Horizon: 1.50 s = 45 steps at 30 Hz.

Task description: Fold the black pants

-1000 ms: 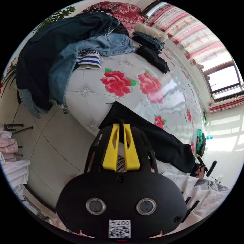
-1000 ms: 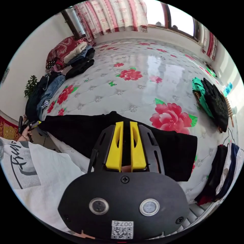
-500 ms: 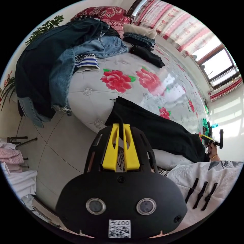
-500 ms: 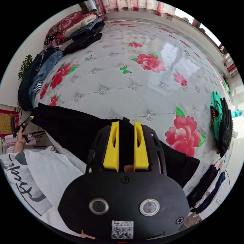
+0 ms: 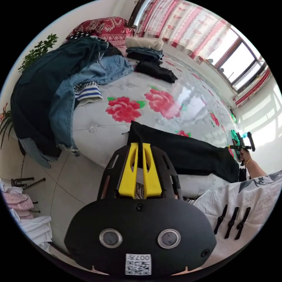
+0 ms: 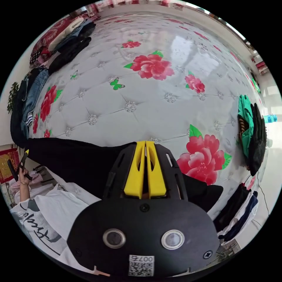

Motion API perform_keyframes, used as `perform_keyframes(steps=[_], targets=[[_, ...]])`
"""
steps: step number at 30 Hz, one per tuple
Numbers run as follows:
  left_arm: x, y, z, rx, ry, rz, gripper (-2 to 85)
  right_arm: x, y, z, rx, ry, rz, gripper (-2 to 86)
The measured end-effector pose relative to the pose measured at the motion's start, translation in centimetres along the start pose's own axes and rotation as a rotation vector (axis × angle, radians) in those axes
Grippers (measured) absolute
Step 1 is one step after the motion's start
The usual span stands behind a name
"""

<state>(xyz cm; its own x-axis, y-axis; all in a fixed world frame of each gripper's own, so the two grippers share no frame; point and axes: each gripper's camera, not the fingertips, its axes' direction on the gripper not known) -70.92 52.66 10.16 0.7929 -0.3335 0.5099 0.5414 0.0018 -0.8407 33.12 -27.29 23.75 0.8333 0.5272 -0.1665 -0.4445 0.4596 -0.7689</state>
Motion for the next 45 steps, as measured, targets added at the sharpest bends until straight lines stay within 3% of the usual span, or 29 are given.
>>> perform_keyframes(steps=[3, 5, 7, 10, 13, 19, 20, 24, 29, 31, 36, 38, 45], targets=[[-0.8, 0.3, 1.9, -0.059, 0.000, -0.065, -0.4, 1.9, 0.5, 0.4, 0.054, -0.012, 0.104, 0.2], [-0.4, -0.2, 0.9, -0.030, 0.000, -0.051, -0.3, 1.4, 2.6, -2.6, 0.224, -0.066, 0.066, 1.0], [0.4, -1.0, 0.4, -0.036, -0.017, -0.016, -0.2, 0.2, 4.5, -4.1, 0.275, -0.141, -0.025, 1.8], [0.7, -1.6, 0.9, -0.072, -0.033, -0.018, 0.2, -3.2, 8.0, -3.4, 0.217, -0.254, -0.234, 2.8], [0.5, -1.4, 0.6, -0.058, -0.012, -0.068, 0.9, -6.1, 12.0, -0.9, 0.131, -0.203, -0.359, 3.7], [-2.4, 0.2, -3.5, 0.099, 0.121, -0.296, 4.1, -6.5, 17.3, 5.7, -0.064, -0.096, -0.380, 5.1], [-2.7, 0.5, -3.6, 0.108, 0.133, -0.320, 4.3, -6.2, 18.4, 5.2, 0.025, -0.109, -0.384, 5.5], [-3.2, 1.7, -3.1, 0.105, 0.197, -0.407, 6.5, -5.7, 18.6, 5.6, -0.008, -0.101, -0.400, 6.0], [-1.6, 0.6, -0.9, 0.027, 0.149, -0.333, 6.6, -6.0, 18.8, 6.1, -0.013, -0.056, -0.458, 6.1], [-0.8, -1.2, -0.1, -0.040, 0.077, -0.275, 0.6, -5.6, 18.8, 6.2, -0.004, -0.069, -0.432, 6.2], [1.1, -4.8, -3.3, 0.110, -0.011, -0.131, -0.5, -4.5, 18.9, 6.3, 0.003, -0.129, -0.358, 7.1], [0.6, -5.5, -3.0, 0.101, 0.044, -0.136, -0.1, -4.5, 19.0, 6.4, 0.008, -0.126, -0.345, 7.4], [1.6, -4.2, 2.5, -0.039, 0.125, -0.015, 13.4, -4.6, 19.3, 6.7, 0.014, -0.103, -0.338, 7.1]])
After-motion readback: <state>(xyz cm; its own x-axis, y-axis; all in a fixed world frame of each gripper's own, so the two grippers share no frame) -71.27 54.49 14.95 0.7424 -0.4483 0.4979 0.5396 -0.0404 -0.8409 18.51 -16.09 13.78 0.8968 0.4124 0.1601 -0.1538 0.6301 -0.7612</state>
